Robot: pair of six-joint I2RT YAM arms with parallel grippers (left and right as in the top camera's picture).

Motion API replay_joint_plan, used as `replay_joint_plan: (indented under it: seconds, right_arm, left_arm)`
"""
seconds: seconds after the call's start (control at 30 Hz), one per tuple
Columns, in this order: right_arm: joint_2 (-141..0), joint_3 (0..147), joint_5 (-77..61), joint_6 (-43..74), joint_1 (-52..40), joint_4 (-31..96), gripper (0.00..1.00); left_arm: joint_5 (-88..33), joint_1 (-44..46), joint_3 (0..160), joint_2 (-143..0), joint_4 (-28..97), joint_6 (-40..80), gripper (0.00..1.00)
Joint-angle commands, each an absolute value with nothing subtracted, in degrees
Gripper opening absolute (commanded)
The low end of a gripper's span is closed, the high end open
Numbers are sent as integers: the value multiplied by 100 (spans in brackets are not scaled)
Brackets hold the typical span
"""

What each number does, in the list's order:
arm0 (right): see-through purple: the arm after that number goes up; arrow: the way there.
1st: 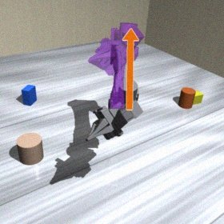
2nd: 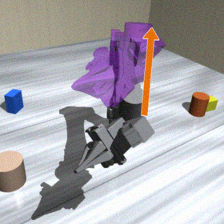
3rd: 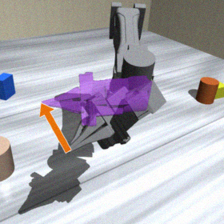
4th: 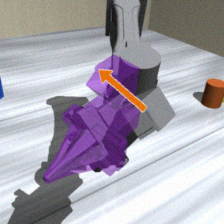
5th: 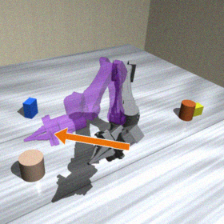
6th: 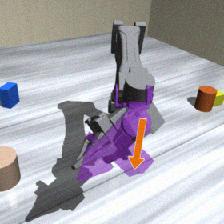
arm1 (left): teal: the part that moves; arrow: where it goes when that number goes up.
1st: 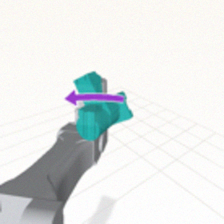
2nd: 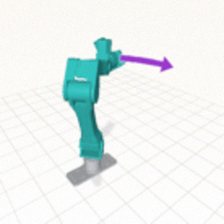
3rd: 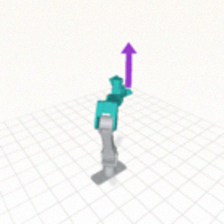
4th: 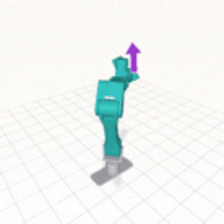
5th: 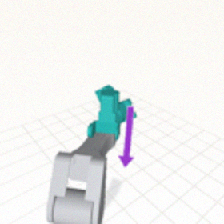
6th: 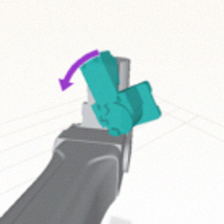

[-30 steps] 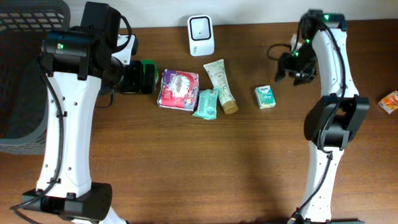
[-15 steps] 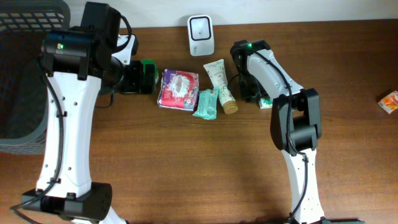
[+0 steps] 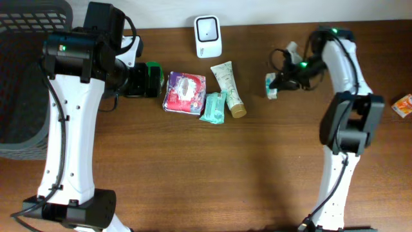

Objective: Scan the item barcode
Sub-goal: 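Lift the green pack and bring it toward the scanner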

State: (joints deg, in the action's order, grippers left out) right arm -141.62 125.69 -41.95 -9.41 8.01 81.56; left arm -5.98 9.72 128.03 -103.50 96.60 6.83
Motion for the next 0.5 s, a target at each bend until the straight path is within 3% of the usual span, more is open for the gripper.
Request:
replay_joint_plan:
  seconds: [0.0,0.03,0.07,0.17,0.3,0.47]
  right_arm:
    - [-14114,11491,-5437,-1308,1253,7666,7]
    - [-14114,11281,-5293,-1304,1457,7537,23]
    - [-14114,11271,-5083,-1240,1566,7535,28]
    - [-14103,11732,-3393,-331,2025,7745,30]
    - [-14103,12958,-3242,-425,1977,8884,37]
    - [-14110,12492,-3124,-344,1409,8429,41]
  left_arm:
    - [-602,956,12811,-10263,9655,593,99]
    - [-602,956,12811,-10263,9655,593,99]
    - [-602,958,12811,-10263,9655,593,99]
    - [-602,956,12811,-10263,9655,593,99]
    - [-602,956,12811,-10263,9655,593,99]
    - [-602,956,12811,-10263,9655,593,99]
